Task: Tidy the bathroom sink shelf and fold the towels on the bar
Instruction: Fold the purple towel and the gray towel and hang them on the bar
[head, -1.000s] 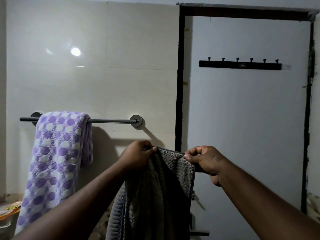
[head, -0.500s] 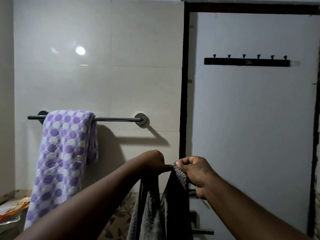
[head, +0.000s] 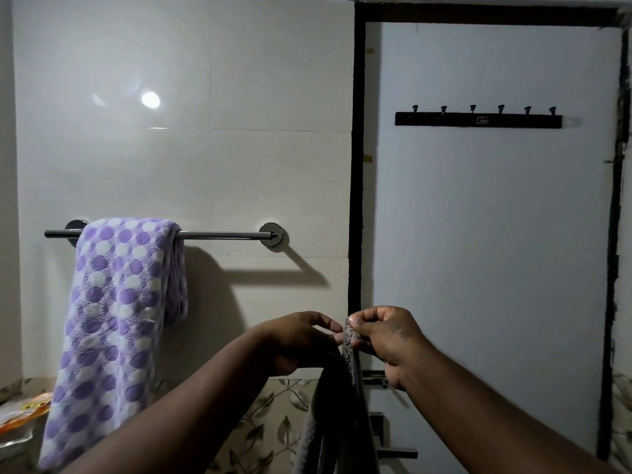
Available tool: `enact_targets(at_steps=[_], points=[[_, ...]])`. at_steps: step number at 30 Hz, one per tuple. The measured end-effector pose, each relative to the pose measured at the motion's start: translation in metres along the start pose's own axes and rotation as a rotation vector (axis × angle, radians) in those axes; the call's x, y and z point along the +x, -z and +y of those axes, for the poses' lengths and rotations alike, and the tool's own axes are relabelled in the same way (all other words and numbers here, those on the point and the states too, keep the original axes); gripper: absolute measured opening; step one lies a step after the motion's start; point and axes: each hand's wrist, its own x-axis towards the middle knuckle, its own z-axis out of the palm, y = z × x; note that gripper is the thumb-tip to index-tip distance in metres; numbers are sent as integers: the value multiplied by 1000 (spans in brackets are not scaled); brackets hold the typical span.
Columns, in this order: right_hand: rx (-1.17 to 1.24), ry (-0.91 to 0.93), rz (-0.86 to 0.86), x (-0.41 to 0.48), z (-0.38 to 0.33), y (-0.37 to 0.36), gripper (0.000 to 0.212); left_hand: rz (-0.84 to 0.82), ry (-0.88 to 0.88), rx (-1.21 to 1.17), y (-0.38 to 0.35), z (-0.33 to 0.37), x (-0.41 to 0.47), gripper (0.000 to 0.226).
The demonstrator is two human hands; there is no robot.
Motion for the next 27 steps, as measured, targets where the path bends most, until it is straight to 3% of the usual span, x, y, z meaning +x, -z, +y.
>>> enact_targets(at_steps=[2, 6, 10, 13, 15, 23, 27], points=[[-40, 3, 26, 3, 2, 3, 5, -5, 7, 1, 2, -6, 1, 27], [-79, -5, 16, 6, 8, 9, 9, 92, 38, 176, 4, -14, 3, 35], [-100, 1, 11, 6, 13, 11, 9, 77, 101, 467, 3, -16, 1, 29], [-136, 11, 14, 5, 14, 10, 7, 21, 147, 547, -1, -13, -1, 24], [-170, 36, 21, 4, 13, 10, 7, 33, 140, 471, -3, -9, -4, 20], [-447, 219, 47, 2, -6, 15, 8, 190, -53, -245, -13, -3, 3, 13], [-564, 265, 35, -3, -12, 11, 12, 279, -99, -381, -25, -3, 6, 16]])
